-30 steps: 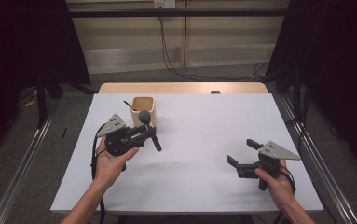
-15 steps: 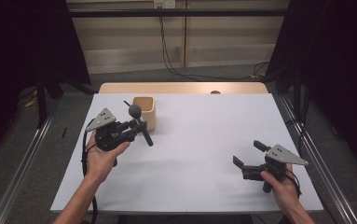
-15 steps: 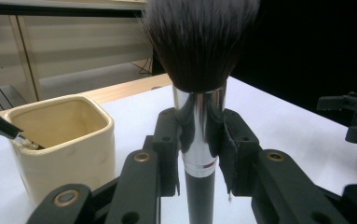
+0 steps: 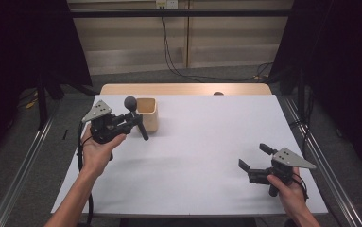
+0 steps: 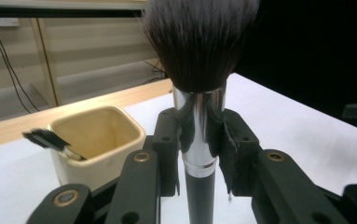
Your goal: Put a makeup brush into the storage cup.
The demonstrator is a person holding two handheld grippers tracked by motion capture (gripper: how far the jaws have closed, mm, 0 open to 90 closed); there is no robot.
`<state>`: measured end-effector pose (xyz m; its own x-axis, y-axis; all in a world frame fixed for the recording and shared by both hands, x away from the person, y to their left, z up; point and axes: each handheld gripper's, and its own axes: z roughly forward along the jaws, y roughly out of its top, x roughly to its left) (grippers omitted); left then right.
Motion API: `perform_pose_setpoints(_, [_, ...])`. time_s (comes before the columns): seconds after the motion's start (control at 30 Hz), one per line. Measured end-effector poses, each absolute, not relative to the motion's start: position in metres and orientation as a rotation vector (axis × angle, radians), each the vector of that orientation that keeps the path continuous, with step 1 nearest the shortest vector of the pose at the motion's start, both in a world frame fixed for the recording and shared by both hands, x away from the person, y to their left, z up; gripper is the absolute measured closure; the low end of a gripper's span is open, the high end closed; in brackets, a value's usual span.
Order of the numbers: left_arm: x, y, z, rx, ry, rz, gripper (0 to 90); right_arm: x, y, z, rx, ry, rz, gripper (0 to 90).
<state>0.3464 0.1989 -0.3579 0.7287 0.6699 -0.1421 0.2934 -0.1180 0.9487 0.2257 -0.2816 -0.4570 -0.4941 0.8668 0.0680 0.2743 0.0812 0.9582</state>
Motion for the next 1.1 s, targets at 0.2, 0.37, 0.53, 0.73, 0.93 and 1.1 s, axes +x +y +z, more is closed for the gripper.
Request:
perform_pose_setpoints(0.2, [0.356,0.2,-0.348,1.694,0.777,0.421,70.6,0.225,-0.28,-0.459,1.12,1.839,1.428,0.4])
perform_pose_setpoints(0.37, [0.364,0.2,-0.346,1.684,0.794,0.441,70.6,0.224,-0.279,-0.459,1.113,1.844,1.427,0.4])
perform_pose_setpoints(0.53, [0.372,0.2,-0.341,1.664,0.803,0.455,70.6,0.224,-0.279,-0.459,1.11,1.841,1.431,0.4])
perform_pose_setpoints(0.73, [0.384,0.192,-0.337,1.659,0.799,0.494,70.6,0.225,-0.279,-0.459,1.1,1.841,1.442,0.4])
perform_pose_setpoints(0.93, [0.392,0.183,-0.334,1.661,0.799,0.52,70.6,0.224,-0.279,-0.459,1.087,1.841,1.453,0.4])
perform_pose_setpoints(1.1, [0.395,0.178,-0.329,1.65,0.785,0.535,70.6,0.224,-0.279,-0.459,1.086,1.839,1.456,0.4])
